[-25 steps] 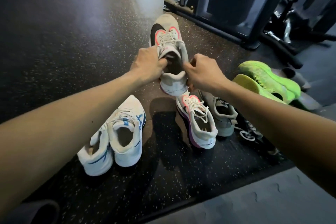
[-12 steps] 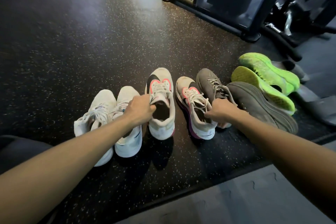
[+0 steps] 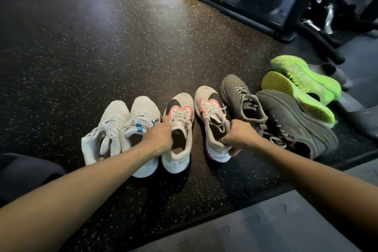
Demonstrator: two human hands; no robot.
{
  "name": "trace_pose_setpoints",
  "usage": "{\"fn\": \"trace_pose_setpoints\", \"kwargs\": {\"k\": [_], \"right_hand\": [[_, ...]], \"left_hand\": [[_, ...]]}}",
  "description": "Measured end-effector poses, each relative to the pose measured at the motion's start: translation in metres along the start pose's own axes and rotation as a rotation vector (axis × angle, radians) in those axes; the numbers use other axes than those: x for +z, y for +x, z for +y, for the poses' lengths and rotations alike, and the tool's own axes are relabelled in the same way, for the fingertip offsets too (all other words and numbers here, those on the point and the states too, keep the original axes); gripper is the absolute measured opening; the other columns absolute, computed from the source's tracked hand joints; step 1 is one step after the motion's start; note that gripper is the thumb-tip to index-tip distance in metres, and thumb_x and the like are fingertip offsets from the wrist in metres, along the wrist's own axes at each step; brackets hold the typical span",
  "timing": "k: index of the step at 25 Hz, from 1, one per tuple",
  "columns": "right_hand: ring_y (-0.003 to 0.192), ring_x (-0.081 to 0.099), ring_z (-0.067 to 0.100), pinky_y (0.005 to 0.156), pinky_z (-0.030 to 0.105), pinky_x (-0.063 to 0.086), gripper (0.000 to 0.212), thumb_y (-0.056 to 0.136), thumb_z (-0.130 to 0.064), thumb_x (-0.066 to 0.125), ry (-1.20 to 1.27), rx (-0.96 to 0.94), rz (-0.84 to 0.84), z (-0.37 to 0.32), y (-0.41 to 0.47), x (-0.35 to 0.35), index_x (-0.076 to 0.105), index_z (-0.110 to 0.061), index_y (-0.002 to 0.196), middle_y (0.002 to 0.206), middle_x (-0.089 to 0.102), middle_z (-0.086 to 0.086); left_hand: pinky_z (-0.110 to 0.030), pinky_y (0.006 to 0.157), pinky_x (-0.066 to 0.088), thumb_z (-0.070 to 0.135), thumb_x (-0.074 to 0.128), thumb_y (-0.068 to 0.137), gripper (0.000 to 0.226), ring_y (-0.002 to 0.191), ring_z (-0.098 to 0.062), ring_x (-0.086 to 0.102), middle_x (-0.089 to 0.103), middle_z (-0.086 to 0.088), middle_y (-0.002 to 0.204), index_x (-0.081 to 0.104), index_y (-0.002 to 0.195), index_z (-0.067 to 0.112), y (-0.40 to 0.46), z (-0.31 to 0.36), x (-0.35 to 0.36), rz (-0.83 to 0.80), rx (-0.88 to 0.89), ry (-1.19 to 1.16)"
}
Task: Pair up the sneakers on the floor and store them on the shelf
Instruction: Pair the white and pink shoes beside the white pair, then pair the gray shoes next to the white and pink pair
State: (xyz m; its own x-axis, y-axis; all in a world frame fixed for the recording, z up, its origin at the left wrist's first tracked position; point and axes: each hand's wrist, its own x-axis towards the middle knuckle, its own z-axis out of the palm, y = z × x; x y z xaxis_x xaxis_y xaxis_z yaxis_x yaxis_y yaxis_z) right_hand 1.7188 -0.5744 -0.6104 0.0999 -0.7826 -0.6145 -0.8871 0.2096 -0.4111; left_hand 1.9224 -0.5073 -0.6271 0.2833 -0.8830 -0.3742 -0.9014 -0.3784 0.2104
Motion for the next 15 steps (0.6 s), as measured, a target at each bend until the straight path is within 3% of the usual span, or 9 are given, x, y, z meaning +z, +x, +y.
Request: {"fn": "trace_pose_setpoints", "kwargs": {"k": [4, 7, 9, 12, 15], "right_hand": [[0.052, 0.071, 0.019, 0.049, 0.024, 0.057, 0.011, 0.075, -0.014, 0.063, -0.064, -0.096, -0.08, -0.016, -0.004, 0.014, 0.054, -0.011, 0.08, 0.079, 0.074, 0.011], [0.054, 0.072, 0.02, 0.055, 0.028, 0.059, 0.015, 0.074, -0.019, 0.065, -0.091, -0.139, -0.139, -0.024, -0.001, 0.023, 0.055, -0.011, 0.081, 0.079, 0.075, 0.01], [0.06, 0.073, 0.023, 0.063, 0.036, 0.062, 0.023, 0.079, -0.026, 0.067, -0.123, -0.168, -0.176, -0.022, 0.002, 0.018, 0.057, -0.009, 0.091, 0.08, 0.074, 0.012], [0.055, 0.069, 0.019, 0.055, 0.03, 0.06, 0.034, 0.09, -0.042, 0.059, -0.187, -0.231, -0.187, -0.011, 0.012, -0.017, 0.063, -0.009, 0.097, 0.078, 0.075, 0.013], [0.053, 0.068, 0.021, 0.051, 0.031, 0.058, 0.027, 0.09, -0.041, 0.06, -0.104, -0.256, -0.023, 0.006, 0.014, -0.067, 0.064, -0.016, 0.096, 0.073, 0.075, 0.008]], "left_hand": [[-0.041, 0.078, 0.043, 0.014, 0.052, 0.092, 0.033, 0.11, -0.038, 0.057, 0.059, -0.02, 0.118, 0.037, 0.121, 0.008, 0.004, 0.005, -0.013, -0.006, -0.007, 0.044], [-0.04, 0.075, 0.042, 0.018, 0.055, 0.088, 0.042, 0.112, -0.036, 0.057, 0.054, -0.013, 0.121, 0.037, 0.126, 0.015, 0.004, 0.015, -0.034, -0.01, 0.05, 0.214], [-0.042, 0.079, 0.047, 0.022, 0.056, 0.086, 0.043, 0.109, -0.034, 0.057, 0.048, -0.01, 0.12, 0.04, 0.126, 0.018, 0.005, 0.022, -0.044, 0.069, 0.098, 0.126], [-0.039, 0.079, 0.048, 0.029, 0.055, 0.087, 0.025, 0.099, -0.029, 0.058, 0.053, -0.004, 0.109, 0.053, 0.11, 0.02, 0.016, 0.039, -0.039, 0.274, 0.197, -0.148], [-0.036, 0.084, 0.049, 0.035, 0.058, 0.086, 0.023, 0.096, -0.026, 0.06, 0.064, -0.004, 0.099, 0.059, 0.103, 0.019, 0.03, 0.064, -0.026, 0.263, 0.202, -0.375]]}}
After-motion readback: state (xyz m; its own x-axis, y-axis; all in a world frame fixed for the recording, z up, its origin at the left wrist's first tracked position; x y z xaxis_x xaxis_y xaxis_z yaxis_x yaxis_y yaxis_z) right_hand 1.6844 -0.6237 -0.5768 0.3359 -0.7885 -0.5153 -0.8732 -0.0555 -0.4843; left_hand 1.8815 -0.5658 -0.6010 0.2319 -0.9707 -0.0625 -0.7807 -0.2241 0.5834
